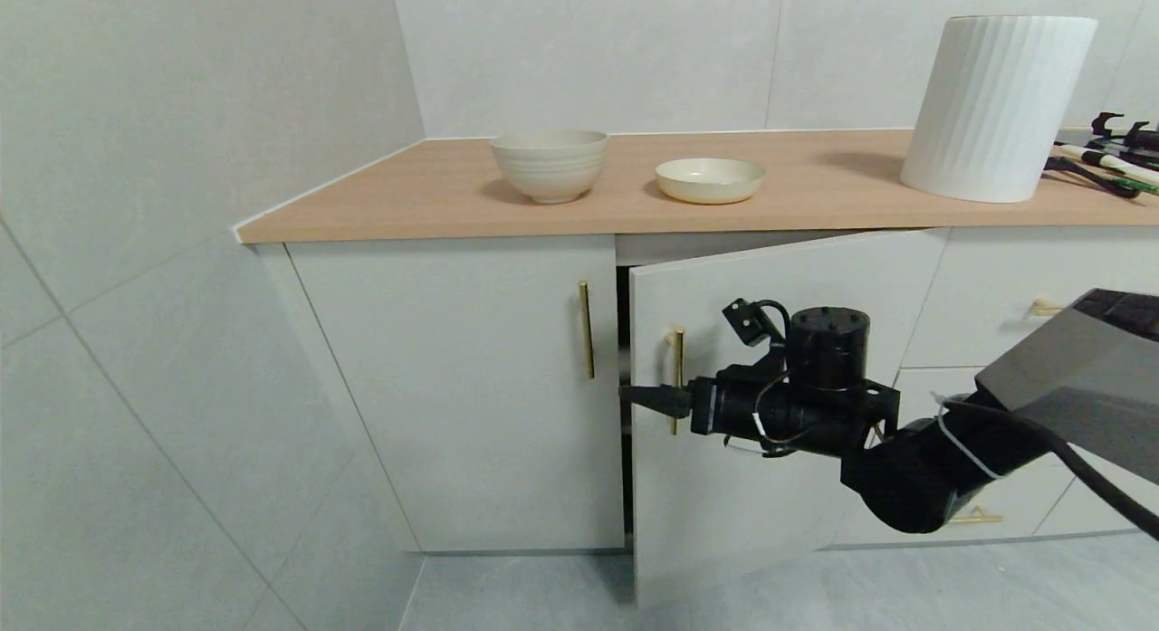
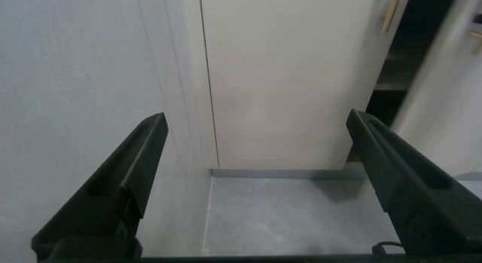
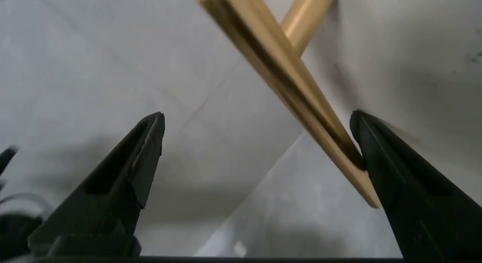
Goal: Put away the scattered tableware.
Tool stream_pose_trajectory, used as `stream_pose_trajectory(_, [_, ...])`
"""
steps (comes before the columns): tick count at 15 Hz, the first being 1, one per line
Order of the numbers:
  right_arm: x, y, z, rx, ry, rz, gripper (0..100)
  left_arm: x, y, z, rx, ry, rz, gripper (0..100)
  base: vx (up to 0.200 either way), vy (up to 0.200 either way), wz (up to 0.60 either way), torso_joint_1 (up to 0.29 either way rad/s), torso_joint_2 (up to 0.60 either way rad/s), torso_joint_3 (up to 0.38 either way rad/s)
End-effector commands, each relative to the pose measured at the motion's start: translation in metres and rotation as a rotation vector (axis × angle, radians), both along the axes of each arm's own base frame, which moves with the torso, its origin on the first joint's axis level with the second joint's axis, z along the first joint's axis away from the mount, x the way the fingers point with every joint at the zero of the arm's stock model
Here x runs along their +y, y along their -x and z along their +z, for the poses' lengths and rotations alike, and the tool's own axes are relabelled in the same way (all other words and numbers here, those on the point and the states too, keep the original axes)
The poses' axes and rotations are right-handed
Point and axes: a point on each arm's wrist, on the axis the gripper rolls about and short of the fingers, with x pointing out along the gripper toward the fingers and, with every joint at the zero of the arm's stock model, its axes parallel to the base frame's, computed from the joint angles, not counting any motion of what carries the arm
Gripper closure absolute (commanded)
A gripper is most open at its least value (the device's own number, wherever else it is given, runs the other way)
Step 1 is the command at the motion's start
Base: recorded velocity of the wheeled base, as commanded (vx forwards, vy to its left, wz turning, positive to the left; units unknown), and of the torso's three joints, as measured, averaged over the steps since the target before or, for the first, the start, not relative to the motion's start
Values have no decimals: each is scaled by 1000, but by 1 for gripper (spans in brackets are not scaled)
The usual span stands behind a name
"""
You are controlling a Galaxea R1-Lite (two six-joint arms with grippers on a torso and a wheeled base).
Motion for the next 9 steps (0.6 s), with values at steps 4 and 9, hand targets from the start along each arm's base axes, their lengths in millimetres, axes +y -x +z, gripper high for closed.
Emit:
stream_pose_trajectory(4, [-33, 57, 23, 28, 8, 43, 0, 0, 0, 0, 0, 0, 1, 0, 0, 0, 0, 0, 0, 0])
stream_pose_trajectory(9, [-53, 92, 16, 81, 26, 108, 0, 0, 0, 1, -9, -10, -5, 0, 0, 0, 0, 0, 0, 0])
